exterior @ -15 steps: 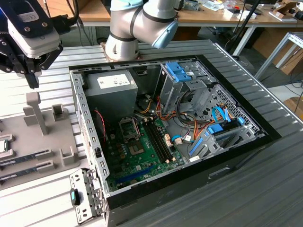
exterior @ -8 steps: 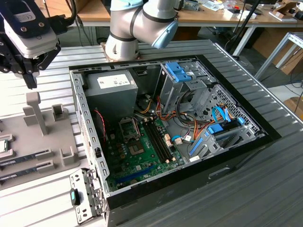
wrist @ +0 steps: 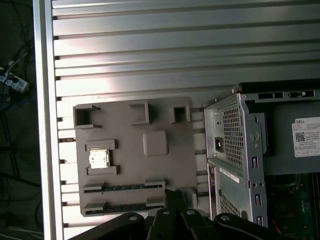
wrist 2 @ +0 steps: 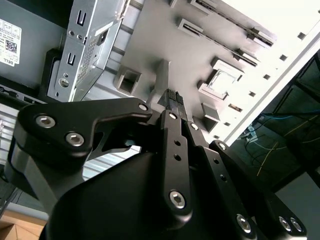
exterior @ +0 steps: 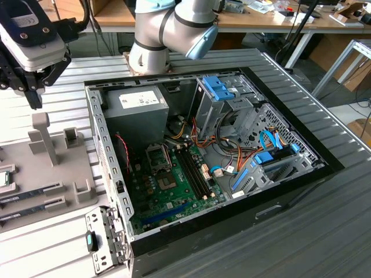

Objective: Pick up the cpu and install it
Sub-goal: 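Reach for the cpu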

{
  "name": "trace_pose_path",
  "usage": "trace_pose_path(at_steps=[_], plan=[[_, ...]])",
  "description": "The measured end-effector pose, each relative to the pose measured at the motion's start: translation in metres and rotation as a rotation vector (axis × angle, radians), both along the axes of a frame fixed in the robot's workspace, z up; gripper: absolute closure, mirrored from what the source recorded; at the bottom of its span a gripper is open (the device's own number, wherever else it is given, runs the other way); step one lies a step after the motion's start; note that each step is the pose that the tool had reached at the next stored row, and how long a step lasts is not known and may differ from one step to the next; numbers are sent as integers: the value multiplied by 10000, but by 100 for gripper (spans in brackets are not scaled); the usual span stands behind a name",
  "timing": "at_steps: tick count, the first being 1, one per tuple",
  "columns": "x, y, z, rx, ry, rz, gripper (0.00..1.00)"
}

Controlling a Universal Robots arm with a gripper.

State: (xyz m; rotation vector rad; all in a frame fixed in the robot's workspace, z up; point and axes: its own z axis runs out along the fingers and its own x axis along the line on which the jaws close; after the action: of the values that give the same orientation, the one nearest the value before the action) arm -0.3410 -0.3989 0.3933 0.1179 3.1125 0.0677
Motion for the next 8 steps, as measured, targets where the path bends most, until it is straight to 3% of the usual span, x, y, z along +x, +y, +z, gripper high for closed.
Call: trace_pose_path(at_steps=[8], plan=[[-42,0,0,0,0,-1,89]])
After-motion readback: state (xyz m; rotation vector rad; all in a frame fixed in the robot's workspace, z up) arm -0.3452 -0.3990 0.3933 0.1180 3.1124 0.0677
